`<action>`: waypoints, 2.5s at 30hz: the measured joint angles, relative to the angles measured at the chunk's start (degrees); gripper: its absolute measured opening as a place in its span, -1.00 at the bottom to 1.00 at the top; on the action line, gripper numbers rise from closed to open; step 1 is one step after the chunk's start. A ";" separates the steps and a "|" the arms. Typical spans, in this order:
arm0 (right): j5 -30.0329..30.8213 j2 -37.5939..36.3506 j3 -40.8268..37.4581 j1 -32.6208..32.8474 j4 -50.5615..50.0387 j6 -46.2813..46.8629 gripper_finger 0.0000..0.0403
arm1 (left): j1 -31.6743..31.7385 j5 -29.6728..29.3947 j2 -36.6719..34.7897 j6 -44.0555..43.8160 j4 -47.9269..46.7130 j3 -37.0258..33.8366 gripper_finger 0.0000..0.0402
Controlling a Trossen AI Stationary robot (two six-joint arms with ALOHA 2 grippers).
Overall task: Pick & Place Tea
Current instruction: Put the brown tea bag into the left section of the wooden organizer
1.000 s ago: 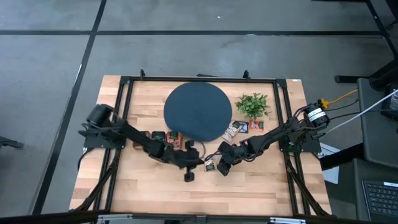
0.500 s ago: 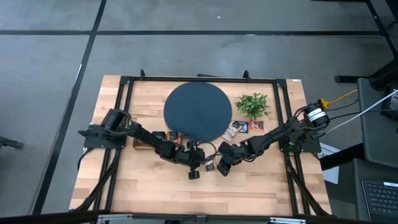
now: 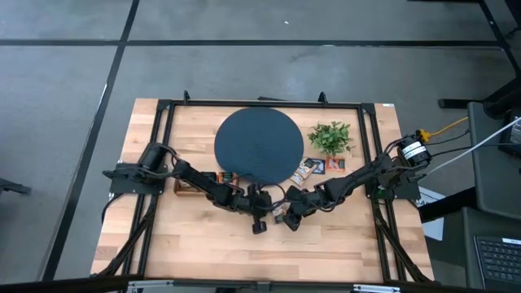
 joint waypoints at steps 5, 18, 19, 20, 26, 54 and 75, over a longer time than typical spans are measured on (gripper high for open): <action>0.94 0.00 0.00 -0.20 0.24 -1.03 -0.24 | 0.00 0.32 0.11 0.00 2.25 -0.09 -0.99; 1.22 2.79 0.15 -0.26 2.06 -3.49 -0.66 | -0.07 -0.31 0.15 -0.15 2.33 -0.11 -0.96; 1.23 2.76 0.11 -0.28 2.20 -4.11 -0.75 | -0.07 -0.33 0.15 -0.13 2.33 -0.13 -0.96; 1.22 2.79 0.07 -0.28 2.47 -4.44 -0.84 | -0.04 -0.31 0.09 -0.10 2.29 -0.13 -0.97; 0.53 2.93 0.09 -0.28 2.78 -5.39 -0.94 | -0.26 -0.65 -1.84 2.87 -1.50 -0.33 -0.95; 9.96 2.93 4.18 -1.15 9.39 -33.90 -0.97 | -7.92 -19.54 -24.62 7.65 -25.53 -2.91 -0.29; 19.89 2.82 19.78 -2.23 -7.67 -49.45 -0.97 | 1.60 1.02 -42.50 -8.41 4.09 -27.29 -0.29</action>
